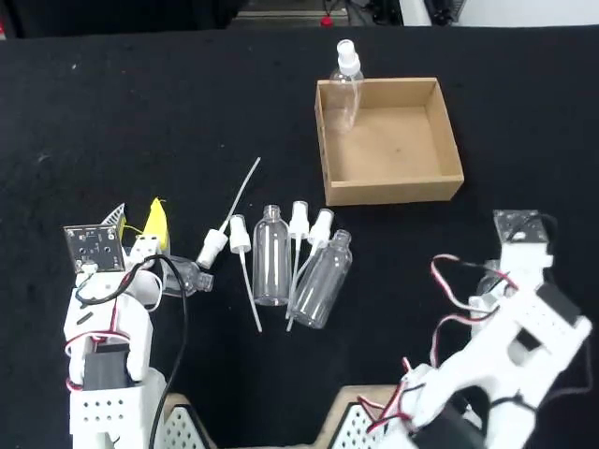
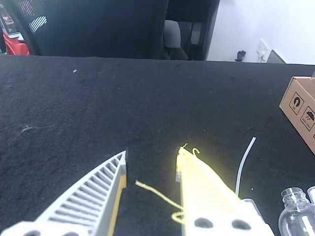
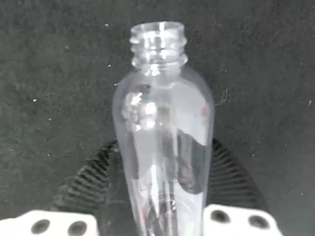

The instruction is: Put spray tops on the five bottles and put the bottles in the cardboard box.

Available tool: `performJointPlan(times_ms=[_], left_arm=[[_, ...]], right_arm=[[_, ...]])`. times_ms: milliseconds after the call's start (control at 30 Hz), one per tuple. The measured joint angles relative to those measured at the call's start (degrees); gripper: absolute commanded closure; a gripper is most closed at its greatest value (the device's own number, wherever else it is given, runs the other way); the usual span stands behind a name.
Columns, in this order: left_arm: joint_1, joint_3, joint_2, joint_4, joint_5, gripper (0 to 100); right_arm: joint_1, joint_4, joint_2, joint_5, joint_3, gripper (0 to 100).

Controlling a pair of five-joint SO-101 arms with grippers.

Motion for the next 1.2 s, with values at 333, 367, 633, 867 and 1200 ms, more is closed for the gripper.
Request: performJointPlan(times_ms=[333, 367, 633, 867, 1200], left_arm=[[0.0, 0.0, 0.0, 0.0, 0.0, 84], [0.0, 0.0, 0.0, 0.0, 0.0, 84], [0.0, 0.0, 0.0, 0.0, 0.0, 84], [0.0, 0.0, 0.0, 0.0, 0.0, 84], [0.0, 0.0, 0.0, 0.0, 0.0, 84]], right_arm=[[-6.6, 9.4, 11.2, -0.3, -14.4, 73.0], [-7.2, 9.6, 11.9, -0.3, -15.6, 72.9], [-7.9, 10.1, 13.4, 3.3, -21.8, 72.9], [-9.8, 10.1, 13.5, 4.4, -19.8, 72.9], [-9.7, -2.5, 13.5, 4.3, -9.5, 73.3]])
